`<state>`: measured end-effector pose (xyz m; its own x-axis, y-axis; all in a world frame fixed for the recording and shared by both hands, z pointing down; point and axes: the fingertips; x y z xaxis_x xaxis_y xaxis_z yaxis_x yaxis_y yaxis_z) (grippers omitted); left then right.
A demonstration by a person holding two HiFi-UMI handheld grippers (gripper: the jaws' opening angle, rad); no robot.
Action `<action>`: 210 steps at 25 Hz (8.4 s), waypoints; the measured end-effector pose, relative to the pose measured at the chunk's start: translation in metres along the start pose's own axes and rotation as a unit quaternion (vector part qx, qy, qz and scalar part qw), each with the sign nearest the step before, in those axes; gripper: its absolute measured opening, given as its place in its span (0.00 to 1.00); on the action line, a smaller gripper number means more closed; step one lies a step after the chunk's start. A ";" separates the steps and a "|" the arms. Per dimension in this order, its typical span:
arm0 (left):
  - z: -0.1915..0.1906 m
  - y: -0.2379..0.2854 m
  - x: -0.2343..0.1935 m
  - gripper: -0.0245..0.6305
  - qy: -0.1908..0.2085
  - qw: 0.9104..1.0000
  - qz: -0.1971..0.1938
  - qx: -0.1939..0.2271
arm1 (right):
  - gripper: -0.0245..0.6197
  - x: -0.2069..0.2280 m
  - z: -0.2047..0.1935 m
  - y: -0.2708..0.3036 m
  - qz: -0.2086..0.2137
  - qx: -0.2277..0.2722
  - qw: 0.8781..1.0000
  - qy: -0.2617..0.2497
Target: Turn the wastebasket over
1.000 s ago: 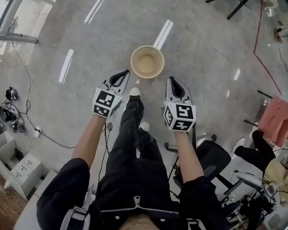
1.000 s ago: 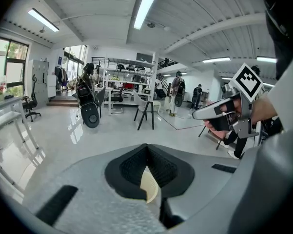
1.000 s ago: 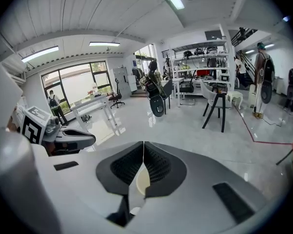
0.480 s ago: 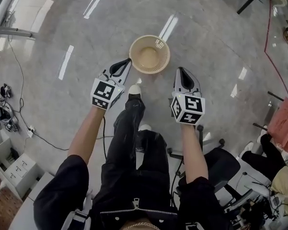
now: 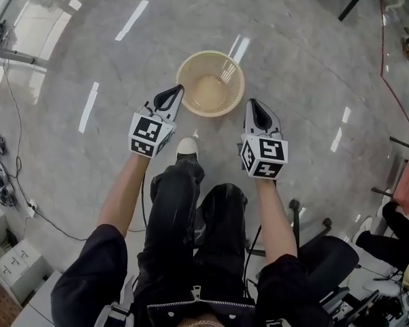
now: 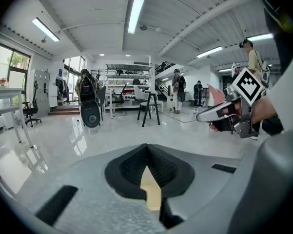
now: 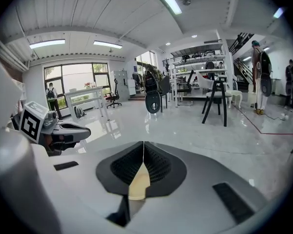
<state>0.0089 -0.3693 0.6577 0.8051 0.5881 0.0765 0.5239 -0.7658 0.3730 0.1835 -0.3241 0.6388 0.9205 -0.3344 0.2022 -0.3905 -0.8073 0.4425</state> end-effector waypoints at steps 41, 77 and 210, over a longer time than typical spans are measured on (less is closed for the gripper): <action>-0.217 0.090 0.049 0.47 0.049 0.990 -0.094 -0.088 | 0.30 0.082 -0.207 0.114 0.001 -0.096 0.988 0.117; -0.207 0.114 0.088 0.47 0.015 0.982 -0.161 -0.098 | 0.11 0.114 -0.148 0.086 -0.011 -0.027 0.989 0.147; -0.313 0.092 0.003 0.24 -0.143 0.972 0.005 -0.189 | 0.27 0.004 -0.200 0.170 0.039 -0.155 0.923 -0.350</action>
<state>-0.0276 -0.3567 0.9813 0.8823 0.4437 -0.1571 0.4194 -0.5896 0.6903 0.1174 -0.3654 0.8891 0.6305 -0.7060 -0.3225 -0.3425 -0.6260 0.7006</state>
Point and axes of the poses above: the fingertips, and each gripper's own axes: y forward along the fingers, x to its right, z out of its top, and after that the axes turned 12 degrees about z, right-handed
